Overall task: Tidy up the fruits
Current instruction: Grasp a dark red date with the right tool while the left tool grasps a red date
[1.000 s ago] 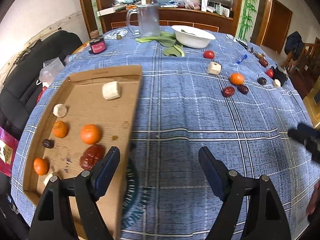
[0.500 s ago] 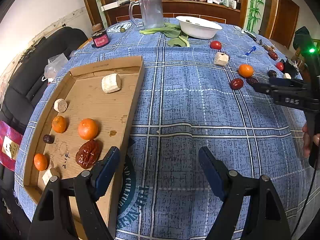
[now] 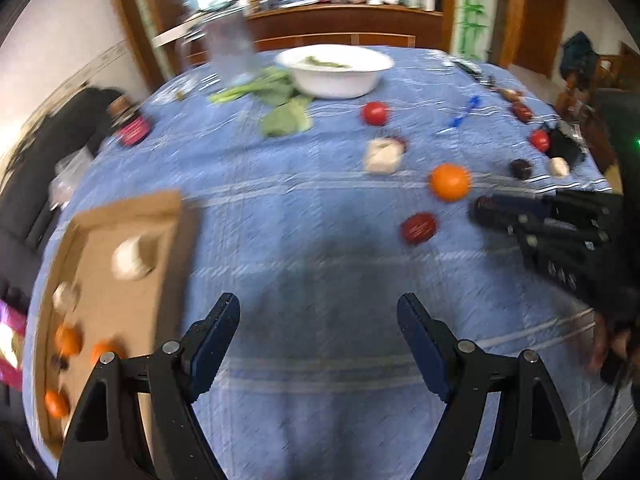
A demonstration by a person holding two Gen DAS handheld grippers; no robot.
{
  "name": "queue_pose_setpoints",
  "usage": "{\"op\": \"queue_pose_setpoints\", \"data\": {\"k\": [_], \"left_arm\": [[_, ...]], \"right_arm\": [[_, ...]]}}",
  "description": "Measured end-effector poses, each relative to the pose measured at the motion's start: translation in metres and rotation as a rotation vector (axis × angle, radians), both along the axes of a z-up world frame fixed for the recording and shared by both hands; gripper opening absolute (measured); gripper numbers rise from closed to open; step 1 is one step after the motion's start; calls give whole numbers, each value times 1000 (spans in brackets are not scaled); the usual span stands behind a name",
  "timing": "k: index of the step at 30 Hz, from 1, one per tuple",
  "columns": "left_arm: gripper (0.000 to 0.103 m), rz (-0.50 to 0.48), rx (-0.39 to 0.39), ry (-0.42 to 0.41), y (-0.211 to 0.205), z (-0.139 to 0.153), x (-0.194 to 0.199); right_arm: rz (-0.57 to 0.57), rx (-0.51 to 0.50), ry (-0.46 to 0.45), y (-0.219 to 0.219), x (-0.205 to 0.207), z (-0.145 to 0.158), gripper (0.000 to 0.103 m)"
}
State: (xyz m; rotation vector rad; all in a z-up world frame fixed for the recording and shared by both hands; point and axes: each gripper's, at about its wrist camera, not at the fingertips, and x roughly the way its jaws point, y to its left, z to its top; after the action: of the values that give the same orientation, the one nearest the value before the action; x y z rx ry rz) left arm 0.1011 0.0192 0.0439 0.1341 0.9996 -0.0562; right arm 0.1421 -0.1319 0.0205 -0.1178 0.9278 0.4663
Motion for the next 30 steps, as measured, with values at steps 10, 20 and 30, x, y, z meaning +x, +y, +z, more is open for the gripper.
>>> {"op": "queue_pose_setpoints", "data": {"k": [10,20,30], "left_arm": [[80,-97,-13,9,-44,-21,48],[24,-119,-121,42,-37,-27,42],[24,-156,-143,61,-17,-20,-19]], "right_arm": [[-112,74,19,-54,-34,8,20],[-194,92,35,-69,-54,4,20],[-222,73,20,-63,-93,12,20]]}}
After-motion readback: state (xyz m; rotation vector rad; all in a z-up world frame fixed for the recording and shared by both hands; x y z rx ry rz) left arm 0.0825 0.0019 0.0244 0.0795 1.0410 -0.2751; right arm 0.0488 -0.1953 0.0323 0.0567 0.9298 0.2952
